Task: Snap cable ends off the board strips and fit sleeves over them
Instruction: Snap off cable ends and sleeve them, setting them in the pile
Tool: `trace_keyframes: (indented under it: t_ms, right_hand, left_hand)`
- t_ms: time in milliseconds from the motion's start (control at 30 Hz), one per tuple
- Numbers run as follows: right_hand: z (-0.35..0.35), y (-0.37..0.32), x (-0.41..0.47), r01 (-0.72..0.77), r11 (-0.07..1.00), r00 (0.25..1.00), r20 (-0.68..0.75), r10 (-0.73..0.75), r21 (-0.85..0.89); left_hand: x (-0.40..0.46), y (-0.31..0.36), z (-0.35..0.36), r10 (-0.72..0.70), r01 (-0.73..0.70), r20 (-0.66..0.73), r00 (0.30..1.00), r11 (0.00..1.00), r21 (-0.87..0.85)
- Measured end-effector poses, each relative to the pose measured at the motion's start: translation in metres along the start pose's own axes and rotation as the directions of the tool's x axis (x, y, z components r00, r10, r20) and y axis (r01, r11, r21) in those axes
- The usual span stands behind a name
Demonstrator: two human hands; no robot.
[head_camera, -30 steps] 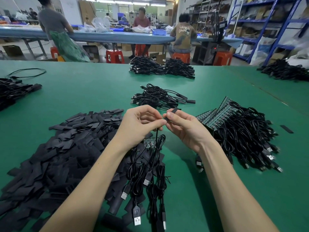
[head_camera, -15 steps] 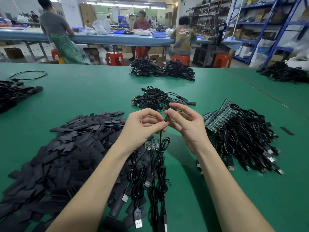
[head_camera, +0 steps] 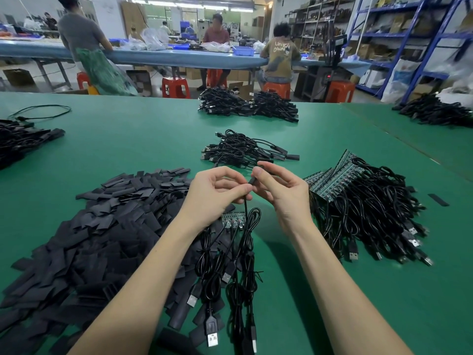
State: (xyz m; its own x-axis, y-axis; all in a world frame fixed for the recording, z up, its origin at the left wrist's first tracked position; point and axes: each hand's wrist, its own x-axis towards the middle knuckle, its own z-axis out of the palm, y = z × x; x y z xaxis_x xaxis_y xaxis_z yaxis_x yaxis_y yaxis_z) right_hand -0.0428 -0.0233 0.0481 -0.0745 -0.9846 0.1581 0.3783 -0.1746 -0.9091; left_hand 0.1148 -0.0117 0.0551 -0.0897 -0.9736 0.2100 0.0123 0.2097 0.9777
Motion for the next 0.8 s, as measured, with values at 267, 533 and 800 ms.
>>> trace_keyframes:
  t_ms: [267, 533, 800]
  right_hand:
    - [0.004, 0.006, -0.003, -0.033, 0.999, 0.999, -0.017, 0.034, 0.034]
    - [-0.011, -0.007, 0.003, -0.209, 0.953, 0.957, 0.154, 0.246, -0.219]
    - [-0.023, -0.017, 0.004, -0.27, 0.887, 0.861, 0.318, 0.397, -0.375]
  left_hand:
    - [0.001, -0.003, -0.006, -0.037, 0.036, -0.001, 0.999, 0.995, 0.095]
    - [0.008, -0.01, -0.009, 0.013, -0.006, -0.058, 0.998, 0.993, 0.121]
    - [0.012, -0.016, -0.006, 0.046, -0.052, 0.035, 0.998, 0.978, 0.204]
